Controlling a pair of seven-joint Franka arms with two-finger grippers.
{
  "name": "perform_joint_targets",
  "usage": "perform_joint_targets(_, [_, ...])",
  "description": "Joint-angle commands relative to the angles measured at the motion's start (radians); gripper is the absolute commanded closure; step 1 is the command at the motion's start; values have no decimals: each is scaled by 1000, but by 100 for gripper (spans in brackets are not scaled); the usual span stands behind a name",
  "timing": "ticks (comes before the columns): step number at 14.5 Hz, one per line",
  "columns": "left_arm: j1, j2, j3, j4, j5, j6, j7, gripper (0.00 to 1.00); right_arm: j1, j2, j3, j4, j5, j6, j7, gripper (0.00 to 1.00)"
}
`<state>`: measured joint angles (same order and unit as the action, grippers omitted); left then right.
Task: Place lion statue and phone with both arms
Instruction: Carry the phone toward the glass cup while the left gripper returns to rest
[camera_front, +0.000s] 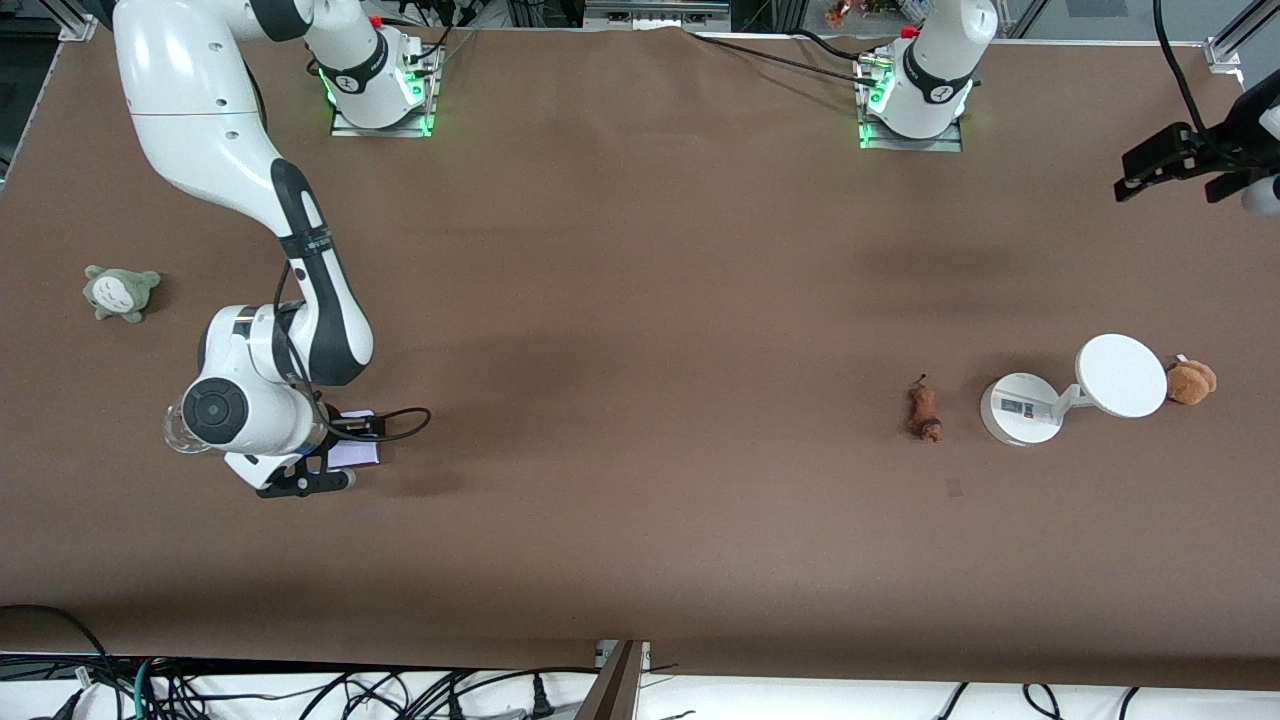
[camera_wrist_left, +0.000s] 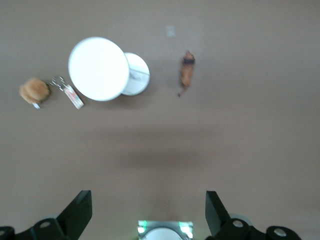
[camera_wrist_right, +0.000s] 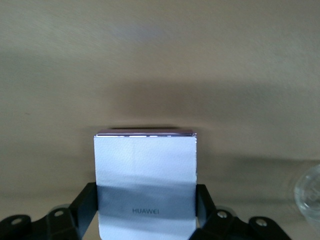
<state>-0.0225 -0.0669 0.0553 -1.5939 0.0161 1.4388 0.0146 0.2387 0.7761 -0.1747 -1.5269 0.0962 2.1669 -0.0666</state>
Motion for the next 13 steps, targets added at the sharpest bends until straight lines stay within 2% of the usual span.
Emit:
perform_joint_targets(1, [-22, 18, 9, 0, 31, 46, -10, 0, -15, -24, 4, -30, -13, -10, -13, 65])
perform_joint_targets(4, [-16, -1, 8, -92, 21, 158, -10, 0, -15, -26, -16, -32, -13, -10, -24, 65])
perform_joint_targets(13, [-5, 1, 9, -83, 21, 190, -5, 0, -28, -24, -35, -33, -13, -10, -44, 65])
